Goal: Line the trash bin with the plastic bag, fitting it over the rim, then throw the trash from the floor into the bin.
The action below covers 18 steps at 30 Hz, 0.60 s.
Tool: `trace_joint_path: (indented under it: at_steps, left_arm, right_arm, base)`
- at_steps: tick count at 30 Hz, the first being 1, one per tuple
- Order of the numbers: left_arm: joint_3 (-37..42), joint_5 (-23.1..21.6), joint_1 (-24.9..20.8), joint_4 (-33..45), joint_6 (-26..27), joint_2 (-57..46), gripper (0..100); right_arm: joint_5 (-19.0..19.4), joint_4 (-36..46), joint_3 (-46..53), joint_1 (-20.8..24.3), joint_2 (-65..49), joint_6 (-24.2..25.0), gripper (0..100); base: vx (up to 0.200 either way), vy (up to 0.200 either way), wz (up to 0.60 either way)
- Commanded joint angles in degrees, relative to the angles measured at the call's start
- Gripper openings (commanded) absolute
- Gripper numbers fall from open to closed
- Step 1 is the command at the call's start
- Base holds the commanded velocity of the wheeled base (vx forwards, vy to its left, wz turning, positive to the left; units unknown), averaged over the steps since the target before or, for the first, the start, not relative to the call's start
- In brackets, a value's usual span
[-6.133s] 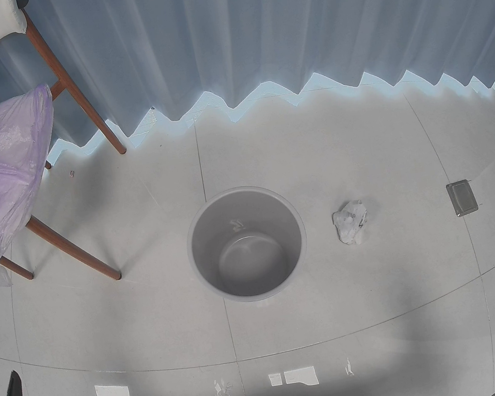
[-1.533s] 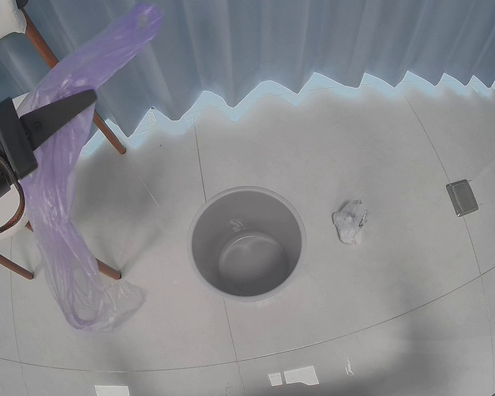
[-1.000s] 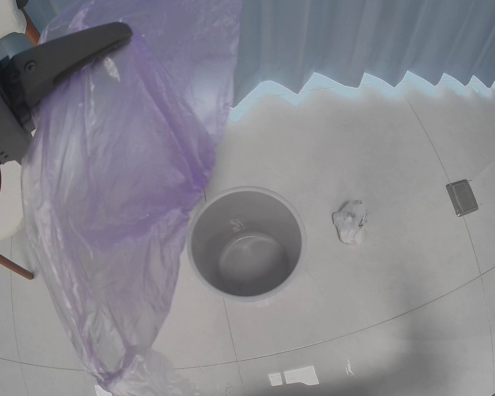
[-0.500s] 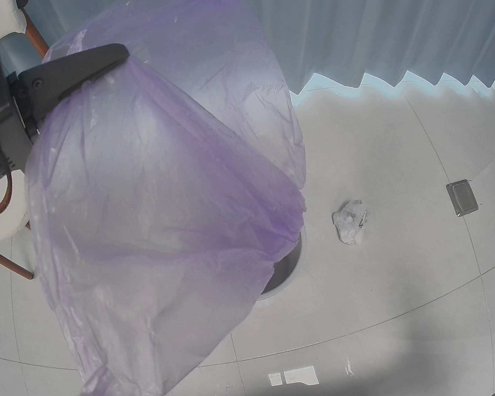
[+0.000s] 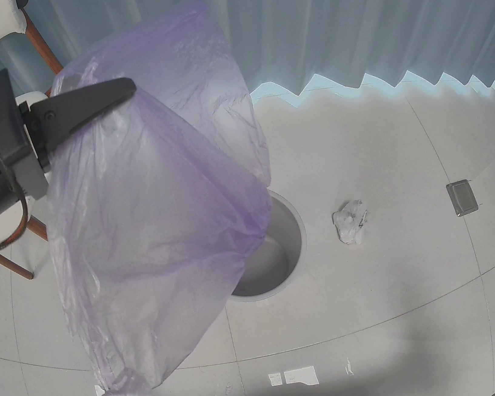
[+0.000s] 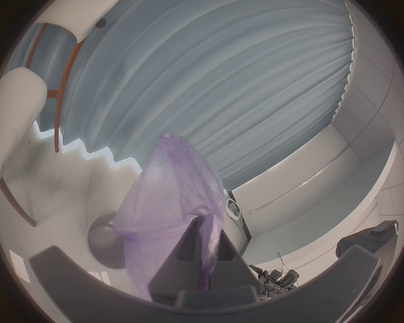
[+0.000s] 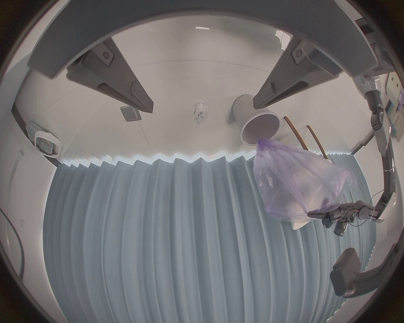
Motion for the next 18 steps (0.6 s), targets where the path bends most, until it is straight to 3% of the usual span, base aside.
trace_joint_path:
  at_steps: [1,18]
  left_arm:
    - [1.94,-0.08,-0.10,-0.12,0.01,-0.15,0]
    - [6.95,-0.08,-0.63,-0.30,0.28,-0.06,0]
  right_arm:
    - [0.02,-0.04,1.01,0.01,-0.96,-0.02,100]
    - [0.02,-0.04,1.01,0.01,-0.96,-0.02,100]
  base:
    - [0.000,0.000,0.00]
    - [0.000,0.000,0.00]
